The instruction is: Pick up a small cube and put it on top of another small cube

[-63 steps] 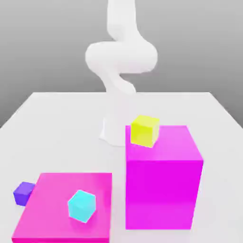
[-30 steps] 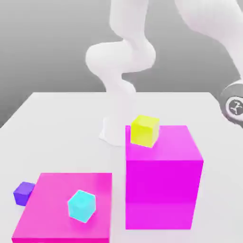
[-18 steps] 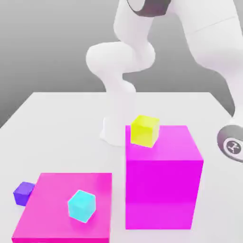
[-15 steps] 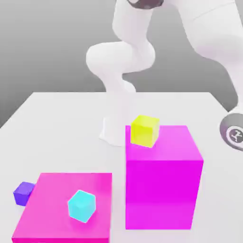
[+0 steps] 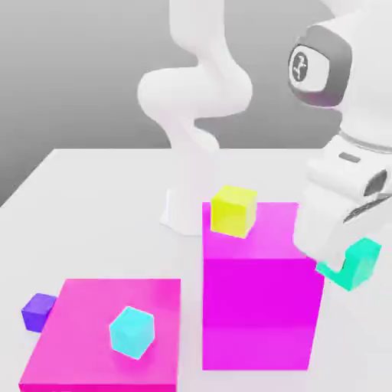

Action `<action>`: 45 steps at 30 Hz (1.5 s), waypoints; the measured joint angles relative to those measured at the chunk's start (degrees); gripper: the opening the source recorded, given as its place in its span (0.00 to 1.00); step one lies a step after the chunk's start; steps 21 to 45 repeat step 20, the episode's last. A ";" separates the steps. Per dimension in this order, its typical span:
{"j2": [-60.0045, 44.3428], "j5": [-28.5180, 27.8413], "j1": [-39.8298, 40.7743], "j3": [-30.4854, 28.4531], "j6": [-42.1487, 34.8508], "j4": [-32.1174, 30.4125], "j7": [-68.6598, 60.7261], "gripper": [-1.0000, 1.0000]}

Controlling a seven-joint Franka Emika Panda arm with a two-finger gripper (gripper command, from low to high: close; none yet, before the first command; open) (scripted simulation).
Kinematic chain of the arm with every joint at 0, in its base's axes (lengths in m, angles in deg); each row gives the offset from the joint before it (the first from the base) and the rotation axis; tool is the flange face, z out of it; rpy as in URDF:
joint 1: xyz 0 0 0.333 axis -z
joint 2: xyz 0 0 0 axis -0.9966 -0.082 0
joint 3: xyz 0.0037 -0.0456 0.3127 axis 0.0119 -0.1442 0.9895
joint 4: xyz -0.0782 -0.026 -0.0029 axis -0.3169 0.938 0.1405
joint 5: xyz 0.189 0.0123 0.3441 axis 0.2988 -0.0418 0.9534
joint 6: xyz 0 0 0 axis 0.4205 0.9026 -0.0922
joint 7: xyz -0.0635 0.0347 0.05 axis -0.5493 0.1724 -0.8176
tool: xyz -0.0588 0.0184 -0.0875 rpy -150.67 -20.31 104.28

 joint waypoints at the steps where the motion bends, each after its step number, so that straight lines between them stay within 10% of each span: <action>1: 2.09 0.58 0.55 -0.42 -1.26 -0.77 0.71 0.00; 11: 22.85 5.30 5.82 -4.99 -13.64 -8.64 8.47 0.00; 16: 25.18 4.46 7.14 -3.79 -6.73 -16.75 11.16 0.00; 17: 24.49 4.51 7.20 -3.64 -4.40 -18.37 11.18 1.00; 45: 24.49 4.54 7.20 -3.64 -4.40 -18.37 11.17 1.00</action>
